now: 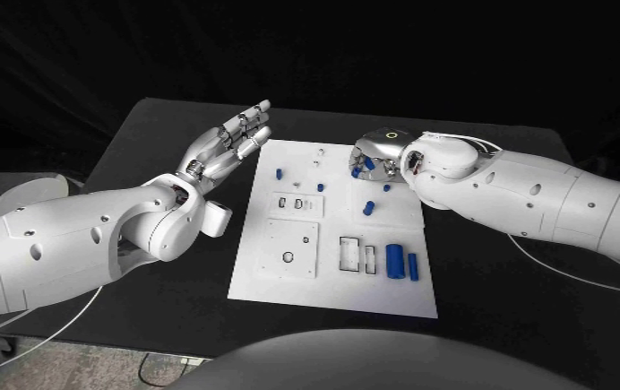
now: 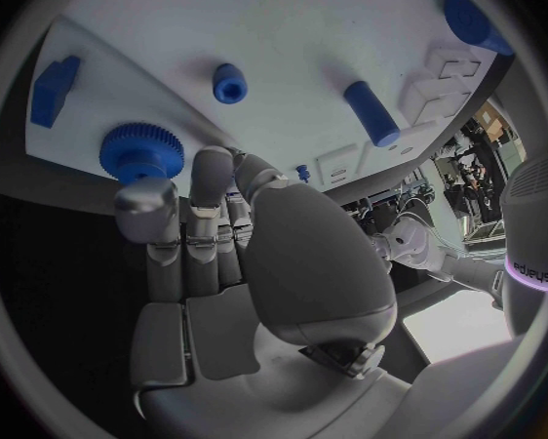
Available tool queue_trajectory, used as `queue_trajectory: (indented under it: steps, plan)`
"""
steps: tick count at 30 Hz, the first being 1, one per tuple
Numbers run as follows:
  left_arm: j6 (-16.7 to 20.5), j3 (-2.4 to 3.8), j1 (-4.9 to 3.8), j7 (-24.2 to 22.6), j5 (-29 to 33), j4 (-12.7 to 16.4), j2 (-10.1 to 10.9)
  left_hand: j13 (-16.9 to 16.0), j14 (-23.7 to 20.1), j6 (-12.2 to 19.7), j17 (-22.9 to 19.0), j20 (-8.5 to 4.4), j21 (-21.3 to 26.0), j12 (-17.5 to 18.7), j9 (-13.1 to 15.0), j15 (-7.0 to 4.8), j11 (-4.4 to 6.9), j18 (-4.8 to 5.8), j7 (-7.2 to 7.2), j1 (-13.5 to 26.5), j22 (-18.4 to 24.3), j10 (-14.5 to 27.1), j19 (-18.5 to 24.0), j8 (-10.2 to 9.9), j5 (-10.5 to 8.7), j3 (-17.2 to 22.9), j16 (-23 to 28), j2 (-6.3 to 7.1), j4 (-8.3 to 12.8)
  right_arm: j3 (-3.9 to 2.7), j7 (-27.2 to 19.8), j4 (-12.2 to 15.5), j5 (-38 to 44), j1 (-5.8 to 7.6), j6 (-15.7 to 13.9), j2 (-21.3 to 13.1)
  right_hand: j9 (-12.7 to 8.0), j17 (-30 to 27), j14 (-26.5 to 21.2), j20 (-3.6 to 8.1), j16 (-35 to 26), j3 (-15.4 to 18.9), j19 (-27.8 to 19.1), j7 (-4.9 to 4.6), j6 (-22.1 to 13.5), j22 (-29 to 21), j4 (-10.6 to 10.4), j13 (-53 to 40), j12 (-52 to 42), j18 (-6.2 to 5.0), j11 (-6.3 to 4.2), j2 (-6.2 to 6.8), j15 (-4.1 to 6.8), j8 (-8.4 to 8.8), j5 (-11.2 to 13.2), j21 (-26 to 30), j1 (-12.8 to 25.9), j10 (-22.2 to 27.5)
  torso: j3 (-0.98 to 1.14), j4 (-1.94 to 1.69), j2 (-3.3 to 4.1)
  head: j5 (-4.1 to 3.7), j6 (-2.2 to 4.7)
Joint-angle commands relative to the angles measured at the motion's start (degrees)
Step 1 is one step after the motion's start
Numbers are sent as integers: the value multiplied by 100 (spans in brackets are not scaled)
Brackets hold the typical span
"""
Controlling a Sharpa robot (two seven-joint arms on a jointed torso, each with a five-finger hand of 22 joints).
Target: Assemble the parts on the task board
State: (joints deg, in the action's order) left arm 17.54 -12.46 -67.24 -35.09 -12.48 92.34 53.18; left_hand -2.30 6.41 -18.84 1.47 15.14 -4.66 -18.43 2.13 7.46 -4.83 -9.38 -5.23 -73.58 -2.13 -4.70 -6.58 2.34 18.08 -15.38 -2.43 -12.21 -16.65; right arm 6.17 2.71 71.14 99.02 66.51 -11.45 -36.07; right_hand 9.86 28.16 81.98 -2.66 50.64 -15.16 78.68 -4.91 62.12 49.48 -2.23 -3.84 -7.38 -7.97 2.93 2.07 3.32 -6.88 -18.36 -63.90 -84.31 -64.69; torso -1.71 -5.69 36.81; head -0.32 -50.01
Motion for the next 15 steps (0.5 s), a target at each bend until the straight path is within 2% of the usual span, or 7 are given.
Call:
queue_trajectory:
  steps: [1, 8, 10, 15]
  plan:
    - [-120, 3, 0, -21, 4, 6, -9, -7, 17, 7, 8, 42, -37, -38, 0, 5, -25, -104, 30, -63, -7, -1, -2, -24, 26, 36, -40, 16, 2, 13, -187, -49, -98, -39, -214, 23, 101, 4, 0, 54, 19, -75, 12, 15, 162, 37, -3, -35, -59, 31, -56, -33, 58, -99, 27, -36, -5, -188, 0, -5, -1, 24, 1]
    - [-116, 2, 1, -6, -17, 8, -1, -7, 17, 7, 8, 42, -37, -38, 0, 5, -25, -104, 30, -63, -7, -1, -2, -24, 26, 36, -40, 16, 2, 9, -247, -54, -289, -10, -543, 14, 174, 37, 17, 51, 40, -132, 18, -8, 222, 93, -46, -22, -49, 47, -58, -11, 30, -130, 75, -62, 88, -331, -10, -22, -8, 72, 1]
    - [-114, 2, 1, -1, -18, 12, 2, -8, 24, 0, 9, 47, -41, -46, 1, 10, -31, -104, 33, -72, -8, -4, -8, -23, 34, 38, -43, 9, 0, 5, -235, -38, -338, 46, -579, 33, 193, 47, 21, 27, 46, -140, 18, -19, 221, 108, -61, -16, -35, 56, -57, 5, -13, -128, 96, -69, 121, -354, -7, -13, 1, 102, 1]
    - [-112, 2, 2, 15, -20, 8, 0, -9, 28, -3, 10, 50, -43, -53, 2, 12, -35, -104, 34, -80, -8, -7, -10, -22, 40, 40, -45, 4, 0, -16, -212, -84, -440, 220, -622, 185, 208, 106, 34, 8, 87, -141, 27, -26, 213, 150, -77, -8, -14, 64, -45, 30, -33, -122, 104, -94, 159, -359, -9, -22, 12, 133, 1]
